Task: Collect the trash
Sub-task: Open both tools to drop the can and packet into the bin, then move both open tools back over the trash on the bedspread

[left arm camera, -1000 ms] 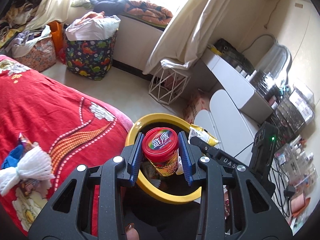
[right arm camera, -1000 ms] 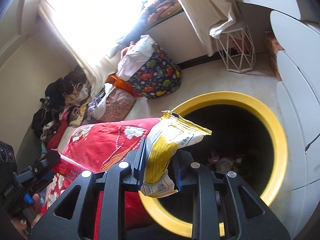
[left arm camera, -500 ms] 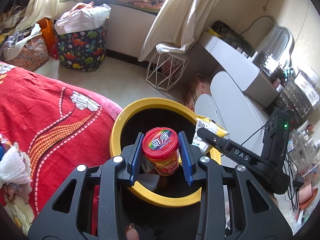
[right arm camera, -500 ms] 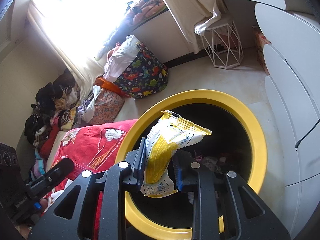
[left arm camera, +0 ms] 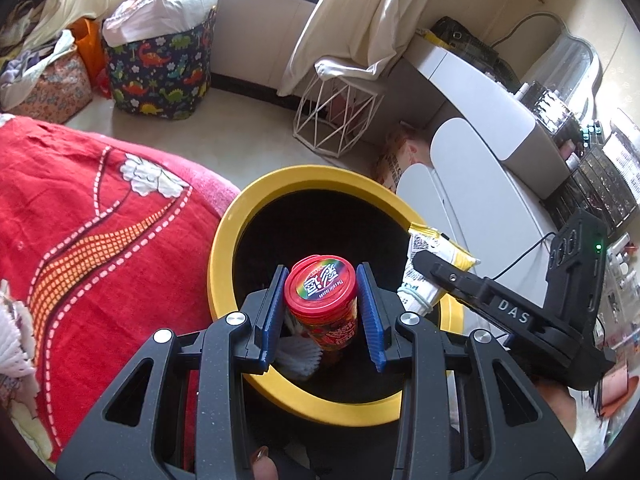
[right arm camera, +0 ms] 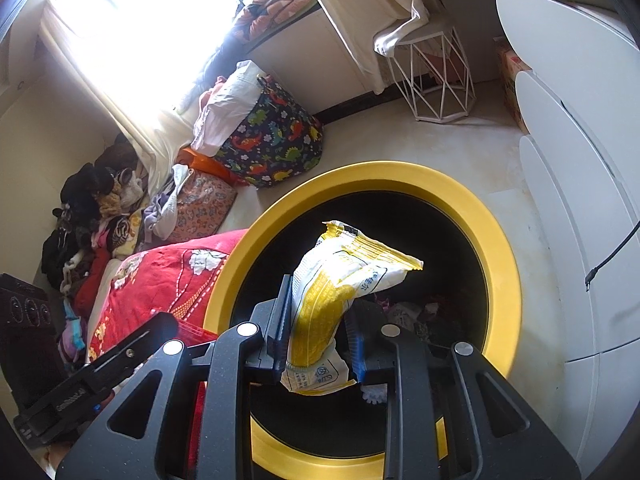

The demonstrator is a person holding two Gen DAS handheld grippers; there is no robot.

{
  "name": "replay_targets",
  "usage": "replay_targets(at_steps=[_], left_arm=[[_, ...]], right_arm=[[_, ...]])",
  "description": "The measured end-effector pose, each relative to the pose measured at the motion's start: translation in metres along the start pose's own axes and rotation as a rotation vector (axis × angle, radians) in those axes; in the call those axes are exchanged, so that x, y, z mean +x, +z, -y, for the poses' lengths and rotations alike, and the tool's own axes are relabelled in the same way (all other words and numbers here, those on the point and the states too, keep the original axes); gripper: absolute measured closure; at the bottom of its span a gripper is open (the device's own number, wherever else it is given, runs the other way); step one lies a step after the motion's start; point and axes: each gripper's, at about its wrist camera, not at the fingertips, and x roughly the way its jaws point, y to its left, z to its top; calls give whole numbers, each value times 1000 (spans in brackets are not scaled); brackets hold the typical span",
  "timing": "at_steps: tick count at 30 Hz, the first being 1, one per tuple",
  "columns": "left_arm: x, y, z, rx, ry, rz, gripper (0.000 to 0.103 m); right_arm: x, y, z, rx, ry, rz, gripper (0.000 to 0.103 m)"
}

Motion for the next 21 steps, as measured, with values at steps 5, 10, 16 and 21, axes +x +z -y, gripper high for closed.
replay_targets(at_steps=[5, 10, 16, 21], left_arm=[[8, 0, -2, -11, -7, -10, 75], [10, -3, -7, -36, -14, -20, 62], [-5, -5, -13, -48, 1, 5, 30], [-22, -7, -15, -53, 29, 44, 17]], right_arm=[[3, 0, 0, -1, -14, -4, 78], [6, 0, 1, 2, -32, -6, 75], [2, 0, -3, -19, -53, 19, 60], [-1, 0, -7, -44, -56, 32, 59]])
